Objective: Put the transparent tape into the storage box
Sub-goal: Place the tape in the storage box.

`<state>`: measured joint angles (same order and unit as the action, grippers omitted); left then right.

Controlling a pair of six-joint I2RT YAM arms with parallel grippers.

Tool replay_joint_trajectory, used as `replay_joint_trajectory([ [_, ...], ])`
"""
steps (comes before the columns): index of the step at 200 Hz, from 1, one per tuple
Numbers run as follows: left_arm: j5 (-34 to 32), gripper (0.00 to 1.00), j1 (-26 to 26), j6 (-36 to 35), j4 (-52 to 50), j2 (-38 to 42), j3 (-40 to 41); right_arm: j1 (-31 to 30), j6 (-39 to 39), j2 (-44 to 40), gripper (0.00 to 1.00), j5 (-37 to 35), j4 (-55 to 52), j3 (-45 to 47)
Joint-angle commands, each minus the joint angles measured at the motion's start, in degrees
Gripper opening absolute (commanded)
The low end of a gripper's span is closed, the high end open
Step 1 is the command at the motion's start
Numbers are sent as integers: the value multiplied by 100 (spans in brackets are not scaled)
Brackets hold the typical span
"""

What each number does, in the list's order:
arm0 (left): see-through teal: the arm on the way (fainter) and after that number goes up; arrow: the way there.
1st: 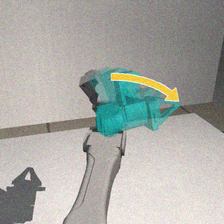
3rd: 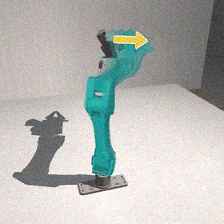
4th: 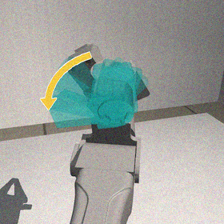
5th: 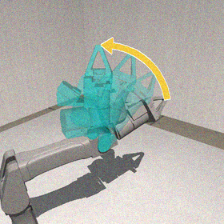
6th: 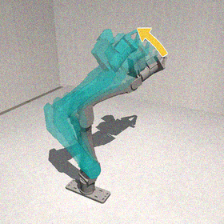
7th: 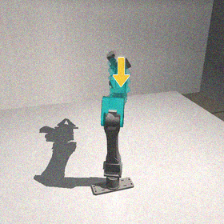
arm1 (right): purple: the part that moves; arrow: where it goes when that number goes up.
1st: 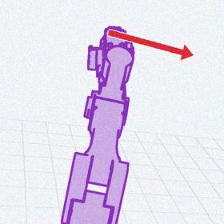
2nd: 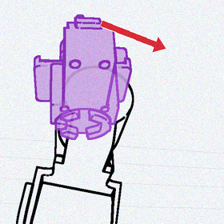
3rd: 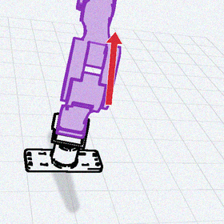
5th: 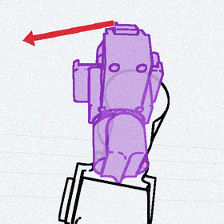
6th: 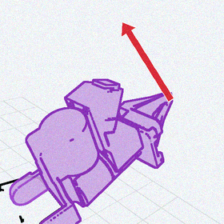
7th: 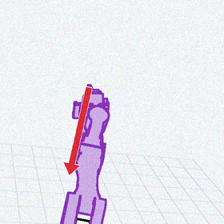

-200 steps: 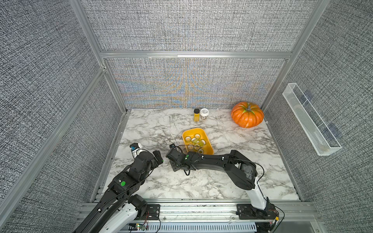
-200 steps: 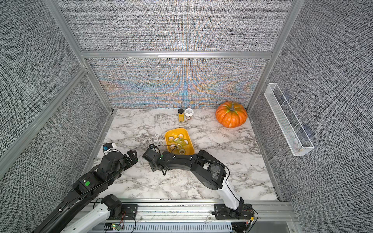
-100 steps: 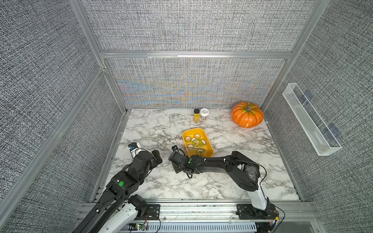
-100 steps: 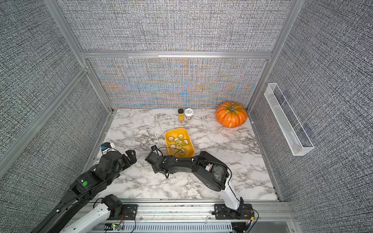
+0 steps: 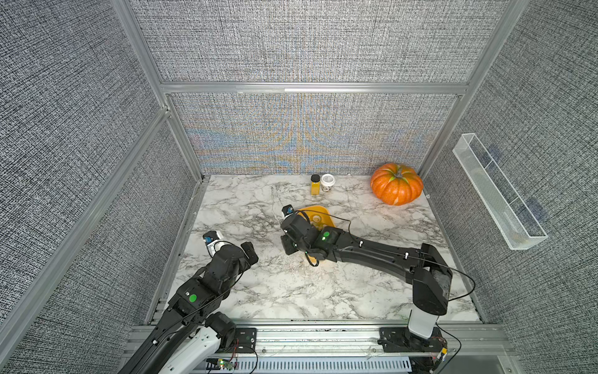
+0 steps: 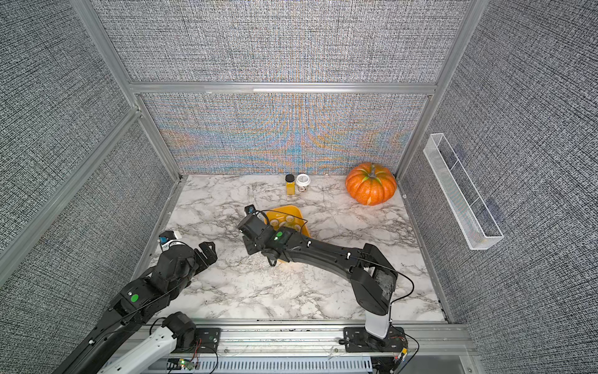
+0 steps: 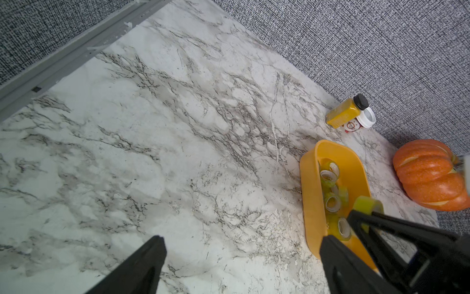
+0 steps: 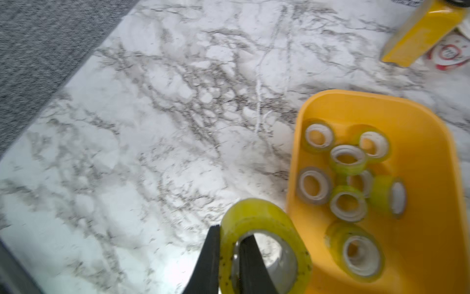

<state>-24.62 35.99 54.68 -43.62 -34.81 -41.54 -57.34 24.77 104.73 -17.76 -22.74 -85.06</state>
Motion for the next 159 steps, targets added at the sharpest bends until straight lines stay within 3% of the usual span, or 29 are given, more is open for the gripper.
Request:
replay_joint_trajectory([
  [1,265,99,-2,-36,354,-98,79,360,-298,110,0,4,-134,83],
  [57,590,100,2,-53,730,-235,330,856,-474,802,3,386,350,173],
  [67,590,100,-2,-77,776,-228,359,861,-474,896,10,465,411,171],
  [94,634,100,5,-246,1198,-159,632,865,-423,983,48,546,442,188],
  [130,448,99,-4,-301,1684,-176,950,865,-409,426,62,440,441,454],
  [159,-168,100,-2,-690,2111,-252,1060,865,-351,-594,75,-172,294,954],
])
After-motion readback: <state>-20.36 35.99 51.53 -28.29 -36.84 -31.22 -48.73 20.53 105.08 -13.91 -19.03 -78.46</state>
